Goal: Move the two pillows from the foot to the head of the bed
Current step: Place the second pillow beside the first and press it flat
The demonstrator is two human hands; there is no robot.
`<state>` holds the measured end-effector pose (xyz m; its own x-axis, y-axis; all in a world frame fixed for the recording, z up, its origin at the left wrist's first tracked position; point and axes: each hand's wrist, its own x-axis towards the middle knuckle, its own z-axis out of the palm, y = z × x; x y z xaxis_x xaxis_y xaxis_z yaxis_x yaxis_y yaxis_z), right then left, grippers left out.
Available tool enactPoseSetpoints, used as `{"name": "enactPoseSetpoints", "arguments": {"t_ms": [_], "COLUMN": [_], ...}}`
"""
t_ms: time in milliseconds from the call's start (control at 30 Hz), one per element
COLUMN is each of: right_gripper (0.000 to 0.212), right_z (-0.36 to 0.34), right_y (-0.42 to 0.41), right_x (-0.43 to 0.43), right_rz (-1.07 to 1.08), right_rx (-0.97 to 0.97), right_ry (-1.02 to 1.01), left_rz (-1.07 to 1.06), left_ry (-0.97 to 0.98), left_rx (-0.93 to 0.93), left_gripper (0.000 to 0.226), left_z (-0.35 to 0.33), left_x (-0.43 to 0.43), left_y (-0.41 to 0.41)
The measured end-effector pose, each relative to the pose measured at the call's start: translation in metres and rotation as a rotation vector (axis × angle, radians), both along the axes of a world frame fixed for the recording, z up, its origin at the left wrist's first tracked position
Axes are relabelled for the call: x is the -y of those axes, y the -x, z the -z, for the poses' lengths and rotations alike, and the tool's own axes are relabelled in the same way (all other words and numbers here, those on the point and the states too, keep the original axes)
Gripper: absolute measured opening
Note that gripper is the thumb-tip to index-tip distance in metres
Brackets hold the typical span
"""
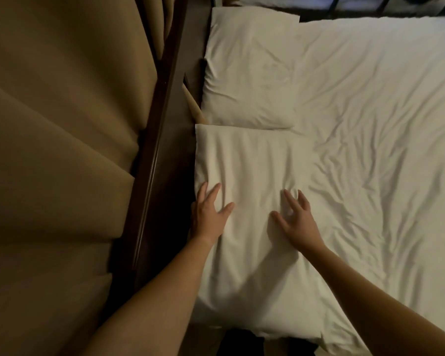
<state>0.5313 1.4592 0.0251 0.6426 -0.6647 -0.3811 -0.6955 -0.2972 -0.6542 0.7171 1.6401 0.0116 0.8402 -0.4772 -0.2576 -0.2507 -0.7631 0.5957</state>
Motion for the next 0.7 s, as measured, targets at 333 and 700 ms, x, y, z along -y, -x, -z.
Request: {"name": "enactPoseSetpoints", "arguments": {"t_ms": [333, 700], "right_gripper": [0.077, 0.069], "right_z": [0.072, 0.098], "right_y": [-0.021, -0.102], "right_x": [0.013, 0.006], "right_rz": [-0.128, -0.265], "right_rx": [-0.288, -0.197], "right_ry": [0.082, 0.259], "left_rz": [0.013, 0.255], "left_ry": [-0.166, -0.114], "left_rx": [-0.074, 0.197], "left_gripper": [0.073, 0.064], "left_z": [0.073, 0.103], "left_x": [0.002, 0.046], "left_y": [-0.024, -0.032]}}
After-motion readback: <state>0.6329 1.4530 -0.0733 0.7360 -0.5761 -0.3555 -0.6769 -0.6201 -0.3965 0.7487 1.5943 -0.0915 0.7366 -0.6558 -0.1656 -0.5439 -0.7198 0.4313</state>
